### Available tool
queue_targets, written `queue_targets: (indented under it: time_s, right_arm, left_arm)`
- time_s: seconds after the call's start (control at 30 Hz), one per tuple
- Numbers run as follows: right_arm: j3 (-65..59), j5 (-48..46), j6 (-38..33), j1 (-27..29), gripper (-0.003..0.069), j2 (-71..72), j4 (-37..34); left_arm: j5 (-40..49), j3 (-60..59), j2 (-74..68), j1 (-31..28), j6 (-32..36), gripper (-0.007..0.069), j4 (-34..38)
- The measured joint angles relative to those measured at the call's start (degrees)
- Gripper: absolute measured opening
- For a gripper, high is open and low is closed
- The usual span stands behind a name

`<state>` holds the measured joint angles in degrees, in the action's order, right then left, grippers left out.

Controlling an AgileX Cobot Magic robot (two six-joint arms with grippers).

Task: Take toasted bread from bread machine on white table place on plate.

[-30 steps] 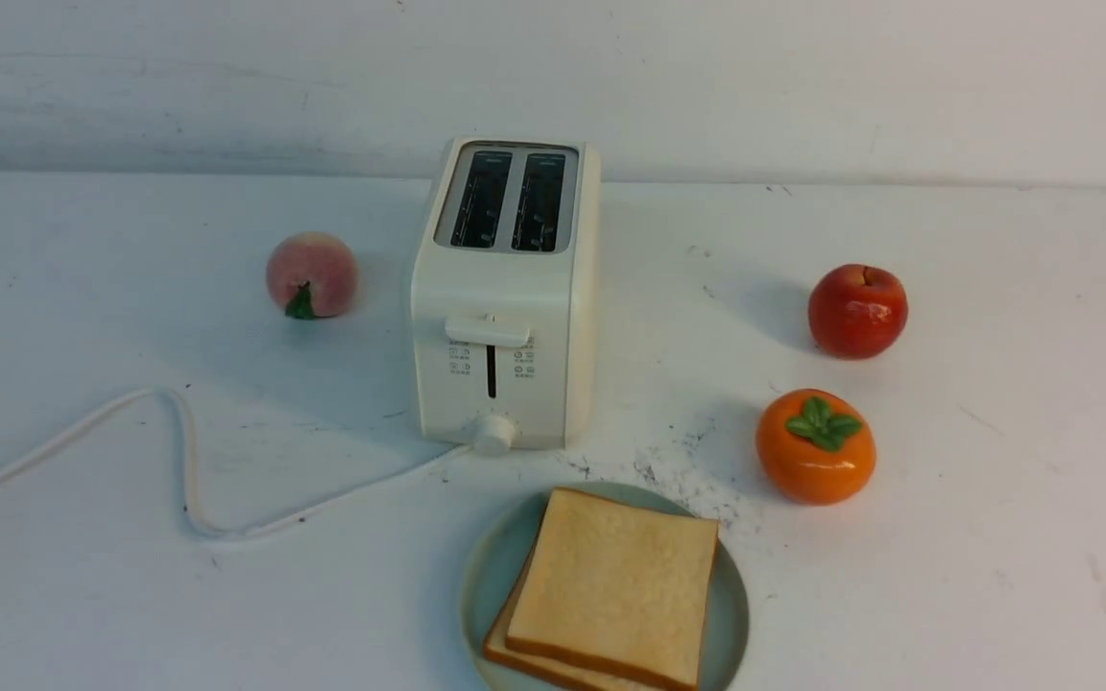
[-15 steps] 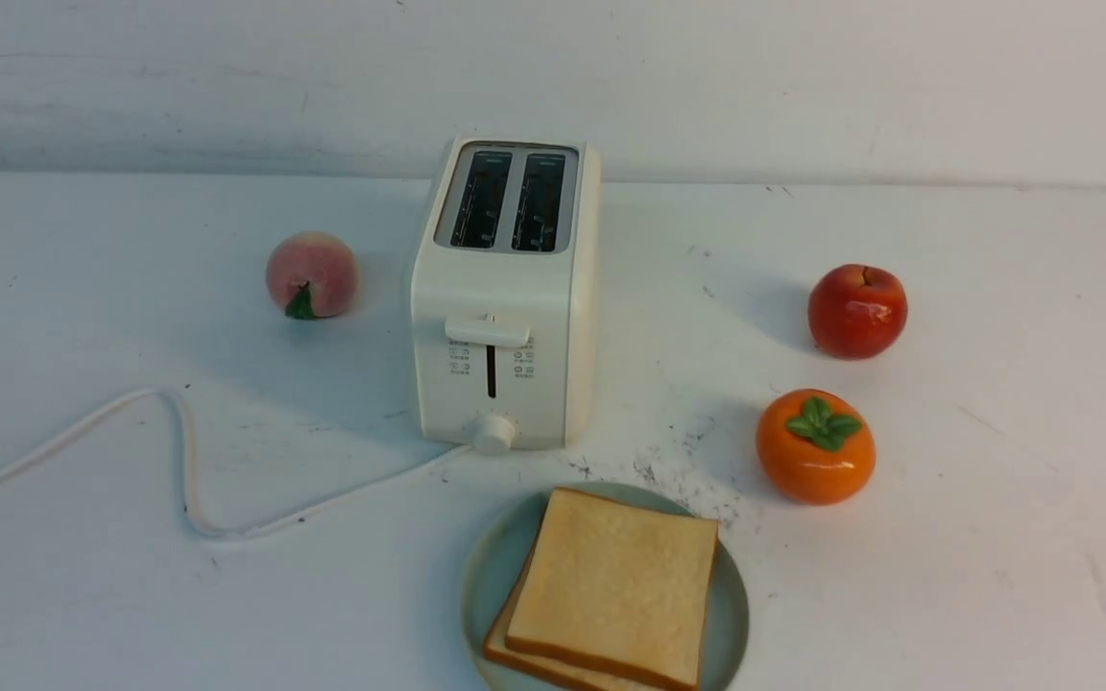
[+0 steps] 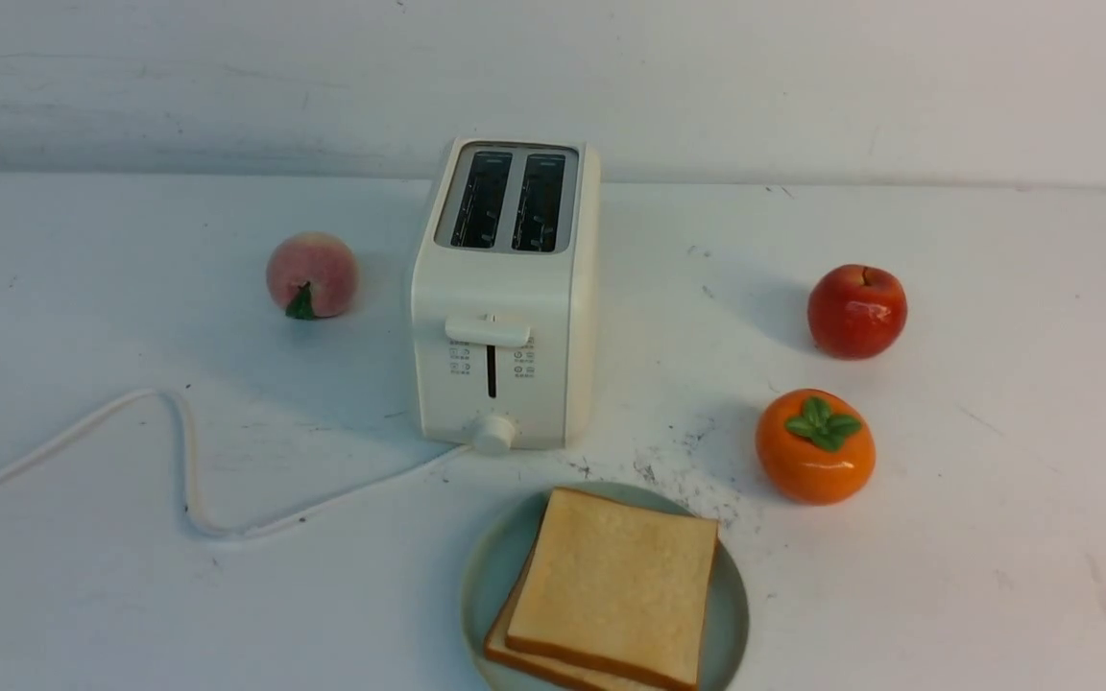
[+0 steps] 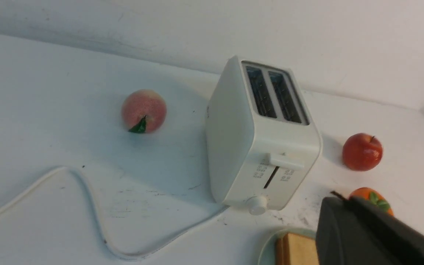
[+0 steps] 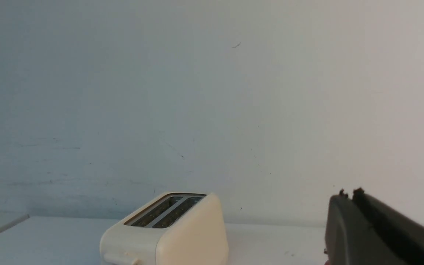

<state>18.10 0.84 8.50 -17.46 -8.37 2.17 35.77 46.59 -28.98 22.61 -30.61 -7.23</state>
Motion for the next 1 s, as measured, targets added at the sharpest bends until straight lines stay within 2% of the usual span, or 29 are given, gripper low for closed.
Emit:
queue_targets:
  time_s: [0.27, 0.6, 0.77, 0.87, 1.0]
  right_arm:
    - [0.0, 0.0, 0.0, 0.0, 0.0022, 0.0, 0.0]
    - [0.0, -0.07, 0.0, 0.0, 0.0031, 0.0, 0.0]
    - [0.0, -0.07, 0.0, 0.0, 0.0033, 0.06, 0.0]
    - [0.0, -0.07, 0.0, 0.0, 0.0033, 0.11, 0.0]
    - [0.0, -0.07, 0.0, 0.0, 0.0043, 0.29, 0.0]
  left_arm:
    - [-2.05, -2.6, 1.93, 0.0, 0.0, -0.0006, 4.47]
    - [-1.99, -2.71, 1.77, 0.0, 1.14, -0.0001, 1.86]
    - [-6.6, -8.07, 3.54, -0.83, 1.54, 0.0001, 0.78]
    - [-12.3, -16.4, 7.85, -4.48, 2.41, 0.0003, 1.54]
    - [-21.61, -33.43, 19.2, -13.88, 6.64, 0.0007, 6.4]
